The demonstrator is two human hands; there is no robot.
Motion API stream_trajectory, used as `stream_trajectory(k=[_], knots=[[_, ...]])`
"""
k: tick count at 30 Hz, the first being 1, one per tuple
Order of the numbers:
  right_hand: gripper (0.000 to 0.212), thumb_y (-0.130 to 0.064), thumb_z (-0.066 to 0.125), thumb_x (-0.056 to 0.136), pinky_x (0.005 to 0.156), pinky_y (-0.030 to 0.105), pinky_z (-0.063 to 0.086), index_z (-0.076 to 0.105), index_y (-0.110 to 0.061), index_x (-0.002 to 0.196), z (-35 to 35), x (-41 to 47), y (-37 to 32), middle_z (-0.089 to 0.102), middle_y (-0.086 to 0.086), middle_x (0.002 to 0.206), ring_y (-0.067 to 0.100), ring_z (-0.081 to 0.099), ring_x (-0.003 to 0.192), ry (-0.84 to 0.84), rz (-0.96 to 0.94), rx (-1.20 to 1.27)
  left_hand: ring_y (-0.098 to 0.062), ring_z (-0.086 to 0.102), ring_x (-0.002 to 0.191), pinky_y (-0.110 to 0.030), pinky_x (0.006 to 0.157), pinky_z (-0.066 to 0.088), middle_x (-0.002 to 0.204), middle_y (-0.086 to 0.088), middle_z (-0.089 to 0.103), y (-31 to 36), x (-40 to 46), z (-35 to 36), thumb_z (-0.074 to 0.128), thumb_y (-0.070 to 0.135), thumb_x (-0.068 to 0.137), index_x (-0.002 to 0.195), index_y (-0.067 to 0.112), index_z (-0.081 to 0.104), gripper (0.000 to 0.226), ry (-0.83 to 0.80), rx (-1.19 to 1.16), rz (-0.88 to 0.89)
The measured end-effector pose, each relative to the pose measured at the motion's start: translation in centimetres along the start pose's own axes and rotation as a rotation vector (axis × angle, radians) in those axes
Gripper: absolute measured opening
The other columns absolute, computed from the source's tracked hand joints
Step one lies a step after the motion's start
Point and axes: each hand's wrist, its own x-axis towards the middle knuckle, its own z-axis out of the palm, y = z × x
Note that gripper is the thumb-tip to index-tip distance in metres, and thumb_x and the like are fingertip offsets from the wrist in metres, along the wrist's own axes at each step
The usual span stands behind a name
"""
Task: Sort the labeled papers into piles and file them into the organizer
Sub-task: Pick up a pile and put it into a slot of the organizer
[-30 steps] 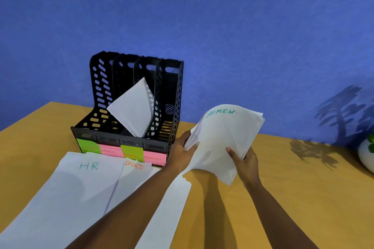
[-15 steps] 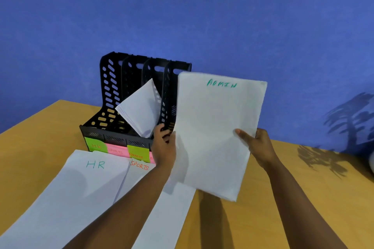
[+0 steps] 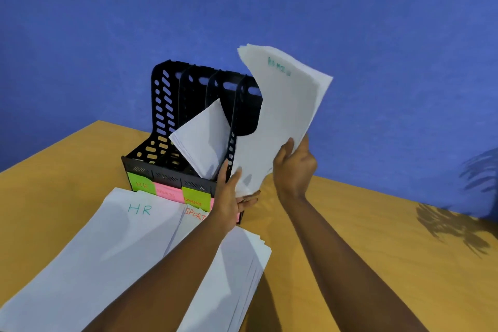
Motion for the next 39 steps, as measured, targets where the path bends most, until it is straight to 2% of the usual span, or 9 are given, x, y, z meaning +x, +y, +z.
stream_trajectory(k=[3, 10, 15, 18, 23, 28, 32, 35, 39], knots=[[0.039, -0.018, 0.039, 0.089, 0.039, 0.025, 0.039, 0.056, 0.002, 0.117, 1.4, -1.0, -0.1, 0.066, 0.018, 0.063, 0.032, 0.058, 0.045, -0.055, -0.057, -0.001, -0.006, 0.051, 0.033, -0.015, 0.037, 0.043, 0.076, -0.004, 0.057, -0.2, 0.7, -0.8, 0.053, 0.006, 0.092, 0.126, 0.02, 0.055, 0.036, 0.073, 0.168, -0.008], [0.043, -0.022, 0.042, 0.096, 0.063, 0.036, 0.045, 0.034, -0.01, 0.136, 2.5, 1.0, 0.1, 0.063, 0.019, 0.086, 0.034, 0.06, 0.078, -0.469, 0.099, -0.065, -0.004, 0.035, 0.022, -0.012, 0.03, 0.029, 0.064, -0.003, 0.048, 0.6, 2.9, -2.4, 0.049, 0.001, 0.092, 0.122, 0.009, 0.057, 0.031, 0.126, 0.543, -0.039], [0.058, 0.002, 0.039, 0.092, 0.068, 0.039, 0.05, 0.019, -0.01, 0.145, 3.1, 1.7, -0.1, 0.063, 0.02, 0.097, 0.034, 0.061, 0.086, -0.478, 0.102, -0.192, -0.027, 0.06, 0.064, -0.023, 0.038, 0.041, 0.083, -0.014, 0.059, 1.2, 3.4, -2.4, 0.037, 0.025, 0.099, 0.133, 0.025, 0.045, 0.035, 0.211, 0.739, 0.075], [0.067, 0.007, 0.037, 0.088, 0.063, 0.038, 0.051, 0.01, -0.007, 0.147, 3.8, 0.8, -0.5, 0.059, 0.018, 0.076, 0.03, 0.058, 0.069, -0.474, 0.014, -0.281, -0.035, 0.06, 0.105, -0.037, 0.079, 0.051, 0.112, -0.017, 0.065, 0.3, 2.7, -2.5, 0.034, 0.033, 0.099, 0.135, 0.025, 0.045, 0.039, 0.351, 0.956, 0.219], [0.076, 0.01, 0.073, 0.055, 0.032, 0.019, 0.04, 0.051, 0.004, 0.127, 6.0, -1.1, -0.4, 0.035, 0.002, 0.043, 0.012, 0.039, 0.031, -0.337, -0.18, -0.351, -0.029, 0.057, 0.114, -0.032, 0.092, 0.045, 0.123, -0.007, 0.064, -0.7, 2.7, -3.0, 0.031, 0.026, 0.098, 0.122, 0.023, 0.06, 0.037, 0.333, 1.092, 0.265], [0.07, 0.004, 0.043, 0.09, 0.07, 0.038, 0.056, 0.007, -0.008, 0.148, 6.6, -2.3, 1.7, 0.057, 0.017, 0.092, 0.027, 0.061, 0.078, -0.692, 0.042, -0.226, -0.029, 0.056, 0.115, -0.034, 0.093, 0.045, 0.124, -0.009, 0.063, -0.5, 2.9, -3.1, 0.027, 0.032, 0.1, 0.123, 0.019, 0.058, 0.041, 0.249, 1.242, 0.208], [0.064, -0.008, 0.037, 0.095, 0.063, 0.035, 0.047, 0.002, -0.012, 0.148, 7.1, -2.4, 3.2, 0.058, 0.016, 0.089, 0.027, 0.053, 0.074, -0.805, 0.302, -0.142, -0.028, 0.057, 0.112, -0.033, 0.089, 0.045, 0.121, -0.01, 0.064, -0.5, 2.8, -3.5, 0.027, 0.028, 0.1, 0.121, 0.016, 0.057, 0.039, 0.269, 1.231, 0.23], [0.066, -0.005, 0.038, 0.092, 0.06, 0.03, 0.039, 0.002, -0.01, 0.148, 6.4, -2.3, 3.1, 0.063, 0.019, 0.098, 0.026, 0.054, 0.074, -0.826, 0.16, -0.308, -0.028, 0.056, 0.113, -0.032, 0.088, 0.045, 0.122, -0.009, 0.063, -0.7, 2.7, -3.3, 0.026, 0.029, 0.1, 0.126, 0.018, 0.053, 0.039, 0.256, 1.272, 0.22], [0.08, 0.007, 0.067, 0.064, 0.039, 0.02, 0.028, 0.038, 0.0, 0.138, 6.2, -2.5, 2.1, 0.047, 0.007, 0.051, 0.013, 0.034, 0.042, -0.457, -0.195, -0.454, -0.031, 0.056, 0.113, -0.036, 0.09, 0.045, 0.12, -0.012, 0.063, -0.5, 2.6, -2.8, 0.02, 0.034, 0.101, 0.125, 0.017, 0.05, 0.042, 0.233, 1.348, 0.189]])
